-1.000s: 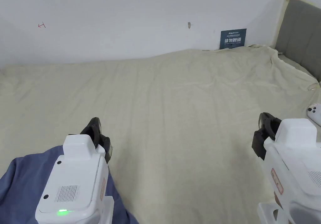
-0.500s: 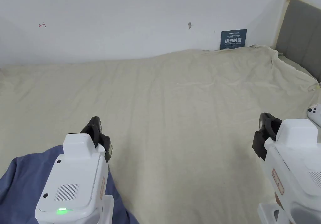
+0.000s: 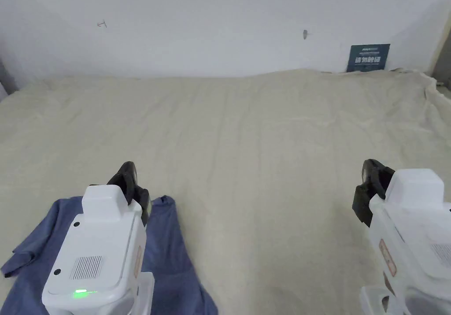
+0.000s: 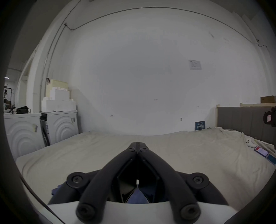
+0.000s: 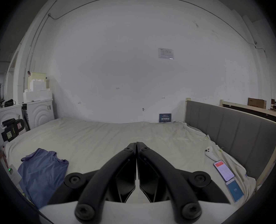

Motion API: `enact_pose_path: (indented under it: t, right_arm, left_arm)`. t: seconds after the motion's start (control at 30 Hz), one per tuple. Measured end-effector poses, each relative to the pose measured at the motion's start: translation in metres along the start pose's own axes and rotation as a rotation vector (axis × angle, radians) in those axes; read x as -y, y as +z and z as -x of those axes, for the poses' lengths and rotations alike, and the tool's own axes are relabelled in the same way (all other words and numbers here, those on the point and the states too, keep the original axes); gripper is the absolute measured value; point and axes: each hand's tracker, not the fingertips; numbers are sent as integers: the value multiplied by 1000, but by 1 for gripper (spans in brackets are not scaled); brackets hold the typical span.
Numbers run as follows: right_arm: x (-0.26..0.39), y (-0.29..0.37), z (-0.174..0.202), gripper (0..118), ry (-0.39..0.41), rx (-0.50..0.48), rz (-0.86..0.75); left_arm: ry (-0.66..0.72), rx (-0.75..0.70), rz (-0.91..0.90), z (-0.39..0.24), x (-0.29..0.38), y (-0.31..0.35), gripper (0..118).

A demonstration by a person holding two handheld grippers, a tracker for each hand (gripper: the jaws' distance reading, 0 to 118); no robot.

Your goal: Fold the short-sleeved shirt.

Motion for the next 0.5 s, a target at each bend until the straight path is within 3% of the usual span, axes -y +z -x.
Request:
enact_pose_path:
  t: [0.5]
  right_arm:
    - [-4, -26, 131, 0, 10, -326, -13]
  left_arm:
    - [-55, -322, 53, 132, 3, 70, 0]
